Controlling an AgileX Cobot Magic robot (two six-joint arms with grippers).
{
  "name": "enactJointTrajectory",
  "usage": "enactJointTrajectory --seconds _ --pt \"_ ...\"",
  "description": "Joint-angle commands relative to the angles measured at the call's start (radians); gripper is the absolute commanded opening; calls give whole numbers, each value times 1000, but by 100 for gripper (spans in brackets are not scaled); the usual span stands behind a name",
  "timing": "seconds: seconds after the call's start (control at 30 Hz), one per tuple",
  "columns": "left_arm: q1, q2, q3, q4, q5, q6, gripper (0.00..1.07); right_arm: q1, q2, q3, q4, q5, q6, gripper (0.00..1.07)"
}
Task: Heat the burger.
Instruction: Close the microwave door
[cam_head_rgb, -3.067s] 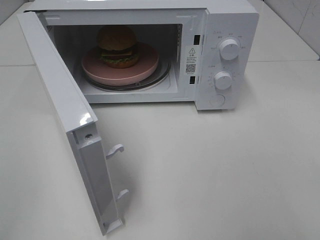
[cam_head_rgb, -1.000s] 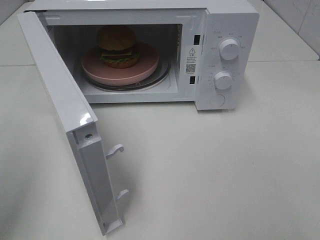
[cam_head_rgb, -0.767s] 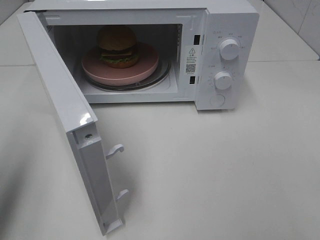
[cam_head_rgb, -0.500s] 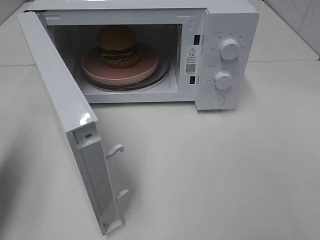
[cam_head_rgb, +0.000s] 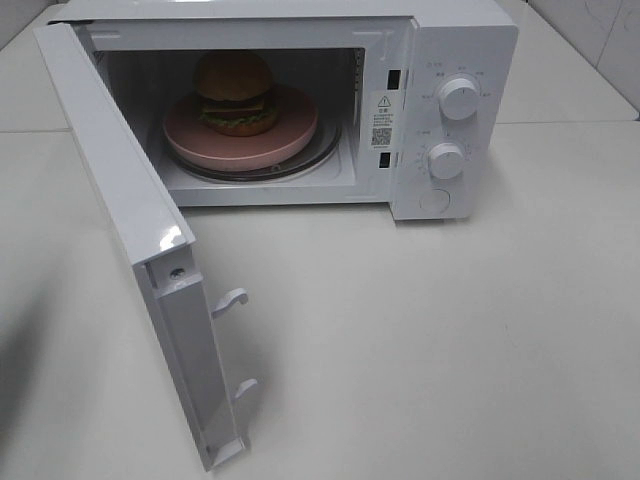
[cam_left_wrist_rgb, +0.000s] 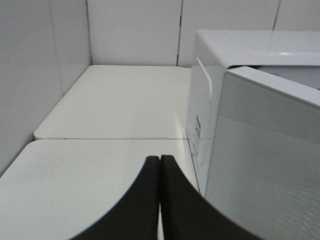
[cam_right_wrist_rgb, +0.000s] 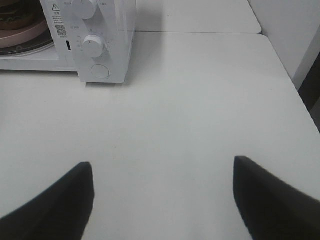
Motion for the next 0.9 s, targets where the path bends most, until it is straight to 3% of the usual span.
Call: enactJointTrajectory --seconds 0.03,0.3,0.53,0.7,0.9 --pt "4 108 2 163 -160 -99 0 -2 -29 0 -6 -4 -7 76" --pt "4 278 2 252 -346 -112 0 -2 -29 0 -6 -4 -7 76" --pt "4 404 -32 272 -395 -111 0 -2 -29 0 -6 -4 -7 76" --pt "4 535 -52 281 -541 -110 0 -2 -29 0 -6 -4 -7 76" --pt "4 702 -81 334 -734 -57 0 -2 -29 0 -6 -4 -7 76"
